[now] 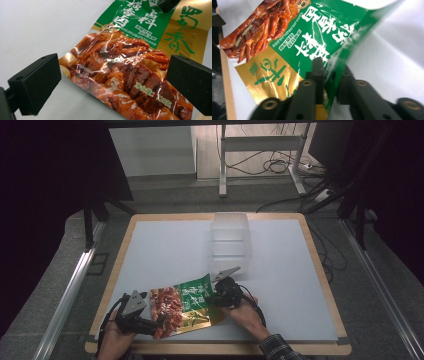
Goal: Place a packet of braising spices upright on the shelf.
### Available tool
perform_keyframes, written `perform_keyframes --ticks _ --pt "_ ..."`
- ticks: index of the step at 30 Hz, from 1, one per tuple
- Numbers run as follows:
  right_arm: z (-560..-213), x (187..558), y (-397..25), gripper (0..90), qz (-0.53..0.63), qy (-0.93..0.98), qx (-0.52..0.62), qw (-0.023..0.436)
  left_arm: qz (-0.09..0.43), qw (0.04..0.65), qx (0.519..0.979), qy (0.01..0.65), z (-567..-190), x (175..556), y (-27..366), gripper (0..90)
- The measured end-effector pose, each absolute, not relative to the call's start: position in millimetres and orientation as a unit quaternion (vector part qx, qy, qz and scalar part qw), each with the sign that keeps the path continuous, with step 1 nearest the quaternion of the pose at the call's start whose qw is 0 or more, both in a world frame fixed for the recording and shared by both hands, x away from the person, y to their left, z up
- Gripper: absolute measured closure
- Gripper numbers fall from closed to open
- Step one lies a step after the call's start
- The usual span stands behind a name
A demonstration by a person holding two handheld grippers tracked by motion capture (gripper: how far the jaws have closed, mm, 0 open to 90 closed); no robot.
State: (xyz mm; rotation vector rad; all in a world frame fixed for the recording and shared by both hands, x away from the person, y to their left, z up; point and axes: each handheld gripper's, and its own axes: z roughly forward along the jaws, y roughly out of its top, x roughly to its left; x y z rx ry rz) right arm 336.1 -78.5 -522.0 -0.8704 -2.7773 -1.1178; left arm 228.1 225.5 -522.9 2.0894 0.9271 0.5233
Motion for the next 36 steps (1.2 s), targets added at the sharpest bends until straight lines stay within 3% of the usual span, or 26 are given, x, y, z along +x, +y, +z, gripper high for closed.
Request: perform_keyframes --ticks 2,5,36 --pt "-521 337 -79 87.9 -0.360 -0.890 -0.280 0.018 0.206 0.388 0.821 0.364 -523 228 226 0.0" --pt "-515 338 -78 88.6 -0.360 -0.891 -0.277 0.020 0.207 0.389 0.820 0.365 -522 228 226 0.0" --pt "-413 358 -54 89.2 -0.409 -0.883 -0.230 0.002 0.201 0.397 0.821 0.359 -522 227 225 0.0"
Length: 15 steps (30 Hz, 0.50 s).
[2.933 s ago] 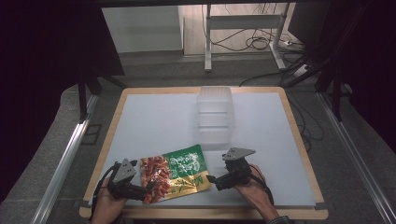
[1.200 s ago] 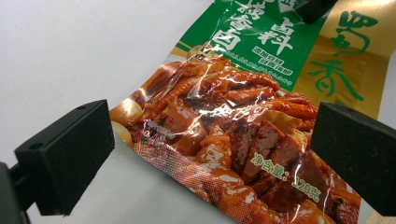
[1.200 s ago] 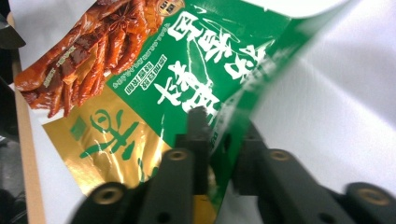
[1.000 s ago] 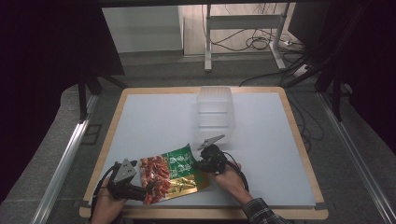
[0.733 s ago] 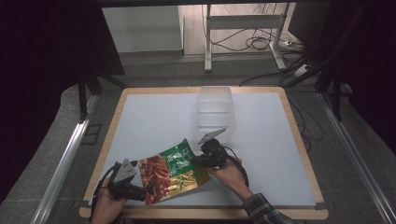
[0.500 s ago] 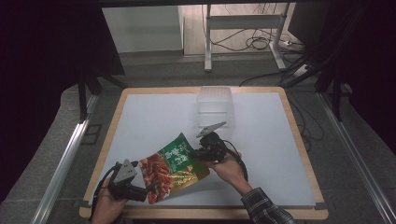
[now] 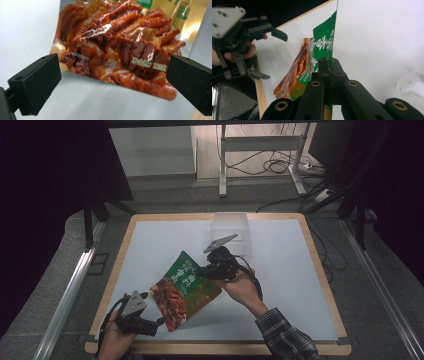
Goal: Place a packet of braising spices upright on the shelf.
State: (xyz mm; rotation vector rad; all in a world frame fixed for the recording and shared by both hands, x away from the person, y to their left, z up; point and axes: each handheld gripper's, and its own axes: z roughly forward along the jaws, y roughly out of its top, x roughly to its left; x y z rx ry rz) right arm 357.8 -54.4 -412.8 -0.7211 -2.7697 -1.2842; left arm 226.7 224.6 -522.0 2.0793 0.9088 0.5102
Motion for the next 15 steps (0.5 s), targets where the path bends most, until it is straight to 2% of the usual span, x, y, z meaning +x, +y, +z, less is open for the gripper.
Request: perform_keyframes --ticks 15 --pt "-367 363 -37 89.3 -0.419 -0.886 -0.198 -0.014 0.203 0.408 0.817 0.354 -519 225 226 0.0"
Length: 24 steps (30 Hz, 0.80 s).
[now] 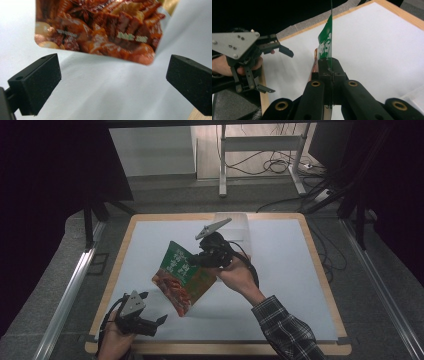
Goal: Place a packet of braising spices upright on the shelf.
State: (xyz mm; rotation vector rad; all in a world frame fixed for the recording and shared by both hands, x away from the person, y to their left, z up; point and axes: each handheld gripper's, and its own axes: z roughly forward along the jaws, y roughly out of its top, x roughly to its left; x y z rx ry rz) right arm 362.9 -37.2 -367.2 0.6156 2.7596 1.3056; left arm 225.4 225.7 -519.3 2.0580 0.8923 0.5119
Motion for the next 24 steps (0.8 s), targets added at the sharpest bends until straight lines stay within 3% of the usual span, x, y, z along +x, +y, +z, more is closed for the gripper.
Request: perform_keyframes --ticks 24 --pt "-325 397 -26 89.3 0.431 0.880 0.191 0.062 0.202 0.403 0.820 0.352 -520 226 225 0.0"
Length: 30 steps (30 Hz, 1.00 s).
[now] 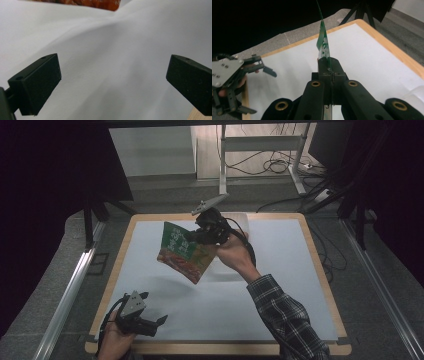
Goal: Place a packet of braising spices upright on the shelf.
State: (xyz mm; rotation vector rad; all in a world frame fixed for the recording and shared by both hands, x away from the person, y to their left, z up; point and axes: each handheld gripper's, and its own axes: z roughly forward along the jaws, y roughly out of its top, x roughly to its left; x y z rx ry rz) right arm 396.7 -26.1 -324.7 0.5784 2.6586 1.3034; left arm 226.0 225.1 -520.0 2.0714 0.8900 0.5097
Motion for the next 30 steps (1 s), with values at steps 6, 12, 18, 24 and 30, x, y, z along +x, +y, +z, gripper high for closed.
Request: perform_keyframes --ticks 6,12,18,24,30 --pt "-313 411 -26 89.3 0.438 0.877 0.188 0.068 0.201 0.401 0.821 0.353 -520 226 225 0.0" --pt "-304 426 -29 89.3 0.439 0.875 0.188 0.080 0.200 0.403 0.820 0.354 -521 226 225 0.0" --pt "-296 442 -36 89.3 0.438 0.872 0.199 0.093 0.200 0.403 0.820 0.354 -521 226 224 0.0" --pt "-292 453 -49 89.3 0.436 0.868 0.210 0.111 0.197 0.404 0.819 0.358 -520 226 226 0.0" --pt "-290 459 -65 89.3 0.429 0.866 0.221 0.127 0.195 0.403 0.820 0.358 -520 226 225 0.0"
